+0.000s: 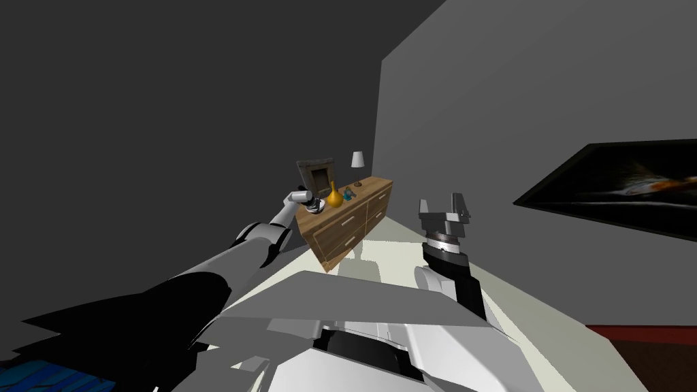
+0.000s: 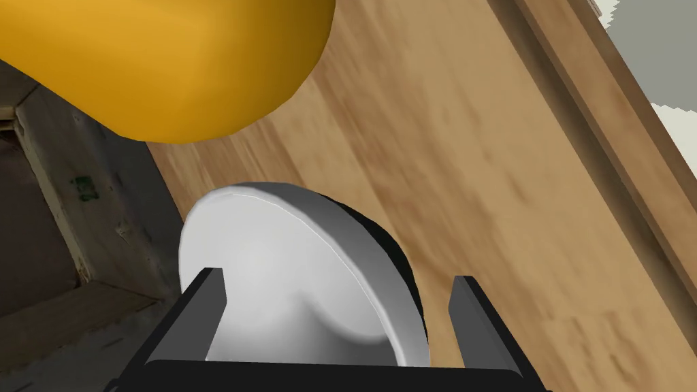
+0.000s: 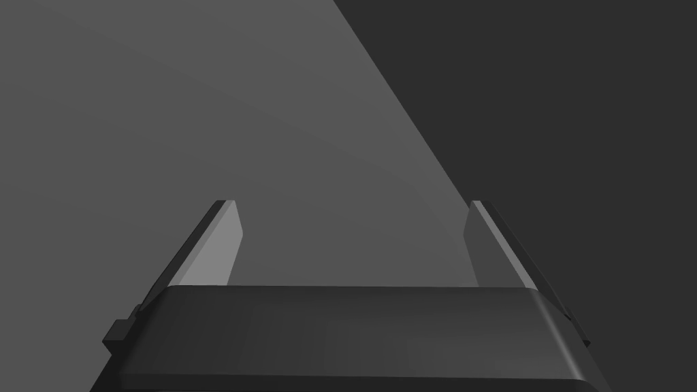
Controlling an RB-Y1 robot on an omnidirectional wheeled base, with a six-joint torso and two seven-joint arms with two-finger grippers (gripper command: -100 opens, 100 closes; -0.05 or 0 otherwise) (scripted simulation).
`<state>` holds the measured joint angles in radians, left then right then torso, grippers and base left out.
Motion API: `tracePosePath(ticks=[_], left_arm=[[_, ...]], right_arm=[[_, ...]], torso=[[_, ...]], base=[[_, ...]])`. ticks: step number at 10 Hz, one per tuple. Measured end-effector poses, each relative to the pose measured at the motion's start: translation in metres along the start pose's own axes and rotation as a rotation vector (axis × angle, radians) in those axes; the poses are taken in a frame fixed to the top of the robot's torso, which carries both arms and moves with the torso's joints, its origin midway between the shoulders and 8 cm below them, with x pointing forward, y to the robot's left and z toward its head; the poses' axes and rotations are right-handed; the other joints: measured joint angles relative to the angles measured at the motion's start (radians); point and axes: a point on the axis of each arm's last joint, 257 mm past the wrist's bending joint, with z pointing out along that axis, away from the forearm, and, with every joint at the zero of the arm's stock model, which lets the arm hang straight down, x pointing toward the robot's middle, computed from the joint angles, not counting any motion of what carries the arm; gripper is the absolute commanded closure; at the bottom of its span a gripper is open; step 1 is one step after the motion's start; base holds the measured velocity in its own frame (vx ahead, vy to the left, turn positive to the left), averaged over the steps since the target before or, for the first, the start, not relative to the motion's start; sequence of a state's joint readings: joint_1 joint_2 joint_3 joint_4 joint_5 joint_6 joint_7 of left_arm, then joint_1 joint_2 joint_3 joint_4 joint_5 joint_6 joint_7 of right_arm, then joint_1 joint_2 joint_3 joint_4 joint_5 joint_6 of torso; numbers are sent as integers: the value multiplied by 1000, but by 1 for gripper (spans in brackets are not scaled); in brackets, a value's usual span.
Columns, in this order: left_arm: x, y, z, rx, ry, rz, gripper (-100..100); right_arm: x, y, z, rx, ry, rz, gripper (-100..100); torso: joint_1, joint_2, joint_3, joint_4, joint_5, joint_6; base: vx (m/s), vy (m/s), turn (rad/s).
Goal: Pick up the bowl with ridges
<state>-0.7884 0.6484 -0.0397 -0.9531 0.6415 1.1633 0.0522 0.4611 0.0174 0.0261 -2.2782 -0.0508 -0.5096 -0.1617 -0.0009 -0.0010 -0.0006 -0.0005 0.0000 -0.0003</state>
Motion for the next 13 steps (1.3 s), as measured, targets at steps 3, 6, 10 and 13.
tracePosePath(ticks=[3, 6, 10, 13], left_arm=[[-16, 7, -8, -81, -19, -31, -100], [-30, 15, -21, -160, -38, -66, -100], [-43, 28, -28, -236, -53, -100, -100], [-57, 44, -38, -311, -69, -137, -100]], right_arm=[[0, 0, 0, 0, 0, 0, 0], [0, 0, 0, 0, 0, 0, 0], [0, 0, 0, 0, 0, 0, 0], [0, 0, 0, 0, 0, 0, 0]], torso=[[0, 0, 0, 0, 0, 0], [0, -1, 0, 0, 0, 0], [0, 0, 0, 0, 0, 0], [1, -1, 0, 0, 0, 0]], base=[[18, -11, 7], [28, -9, 10], [21, -9, 6], [23, -4, 4]])
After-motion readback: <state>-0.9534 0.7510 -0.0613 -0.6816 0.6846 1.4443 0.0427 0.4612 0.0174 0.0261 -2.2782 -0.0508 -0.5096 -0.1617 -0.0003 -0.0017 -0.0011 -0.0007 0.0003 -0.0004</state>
